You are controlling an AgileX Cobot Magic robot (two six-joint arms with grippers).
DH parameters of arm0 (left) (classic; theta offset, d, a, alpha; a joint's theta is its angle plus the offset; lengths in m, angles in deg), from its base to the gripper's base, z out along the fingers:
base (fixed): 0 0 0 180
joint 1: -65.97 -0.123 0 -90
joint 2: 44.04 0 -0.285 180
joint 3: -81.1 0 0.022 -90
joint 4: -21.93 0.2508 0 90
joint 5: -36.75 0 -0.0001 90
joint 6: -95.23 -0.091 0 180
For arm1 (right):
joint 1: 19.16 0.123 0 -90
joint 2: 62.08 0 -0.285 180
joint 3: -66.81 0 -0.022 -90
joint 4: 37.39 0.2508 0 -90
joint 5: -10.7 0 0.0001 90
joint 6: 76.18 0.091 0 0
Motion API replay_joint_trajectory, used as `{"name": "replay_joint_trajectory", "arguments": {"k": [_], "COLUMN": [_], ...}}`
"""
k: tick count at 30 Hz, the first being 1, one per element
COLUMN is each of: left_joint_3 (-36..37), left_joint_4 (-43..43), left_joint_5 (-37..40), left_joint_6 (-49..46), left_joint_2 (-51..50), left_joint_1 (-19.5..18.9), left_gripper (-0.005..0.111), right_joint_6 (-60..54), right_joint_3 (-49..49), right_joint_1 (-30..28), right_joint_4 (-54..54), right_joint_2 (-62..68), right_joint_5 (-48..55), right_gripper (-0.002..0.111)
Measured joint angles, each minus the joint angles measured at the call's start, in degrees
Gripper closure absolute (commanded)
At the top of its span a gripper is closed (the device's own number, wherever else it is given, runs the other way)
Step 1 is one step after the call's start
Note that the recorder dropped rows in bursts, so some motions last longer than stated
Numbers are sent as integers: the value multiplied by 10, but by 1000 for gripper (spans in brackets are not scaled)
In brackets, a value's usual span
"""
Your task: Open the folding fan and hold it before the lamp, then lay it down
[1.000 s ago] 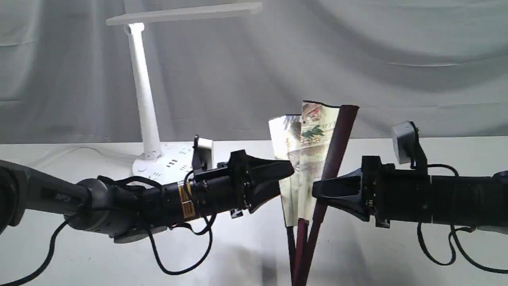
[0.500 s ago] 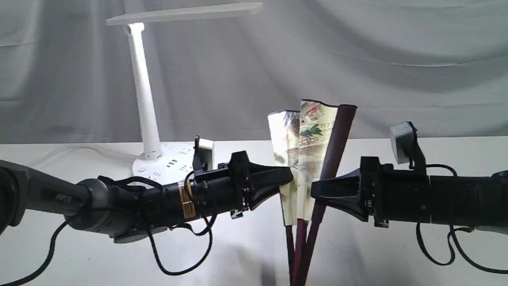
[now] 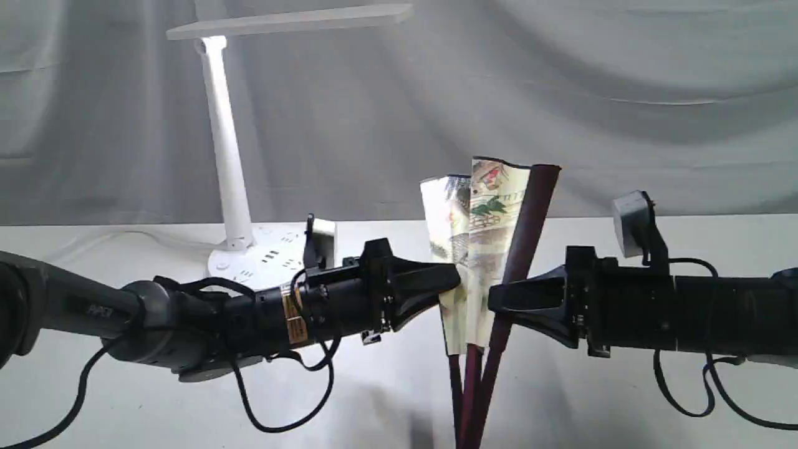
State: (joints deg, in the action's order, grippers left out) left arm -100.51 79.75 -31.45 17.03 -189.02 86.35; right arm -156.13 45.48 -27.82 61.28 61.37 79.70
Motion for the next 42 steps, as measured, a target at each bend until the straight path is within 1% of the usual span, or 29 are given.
{"name": "replay_joint_trajectory", "arguments": {"k": [2,6,8,15,17,19,21,23,24,30,32,42], "left_joint_3": [0,0,0,0,0,0,0,0,0,0,0,0], "left_joint_4": [0,0,0,0,0,0,0,-2,-5,-49,-76,-159], "left_joint_5": [0,0,0,17,21,22,22,22,22,-8,-11,-11], "left_joint_6": [0,0,0,0,0,0,0,0,1,2,2,3], "left_joint_2": [0,0,0,0,0,0,0,0,0,0,0,0], "left_joint_1": [0,0,0,0,0,0,0,0,0,1,1,1], "left_gripper": [88,76,73,73,76,82,91,103,106,107,107,107], "right_joint_6": [0,0,0,0,0,0,0,0,-1,-4,-4,9], "right_joint_3": [0,0,0,0,0,0,0,0,0,10,21,99], "right_joint_1": [0,0,0,0,0,0,0,0,0,0,0,0], "right_joint_4": [0,-1,-5,-9,-10,-10,-10,-10,-8,6,12,18], "right_joint_2": [0,0,0,0,0,0,0,0,0,0,0,31], "right_joint_5": [0,0,0,0,0,0,0,0,0,0,3,10], "right_gripper": [108,108,108,108,108,108,108,108,108,108,108,108]}}
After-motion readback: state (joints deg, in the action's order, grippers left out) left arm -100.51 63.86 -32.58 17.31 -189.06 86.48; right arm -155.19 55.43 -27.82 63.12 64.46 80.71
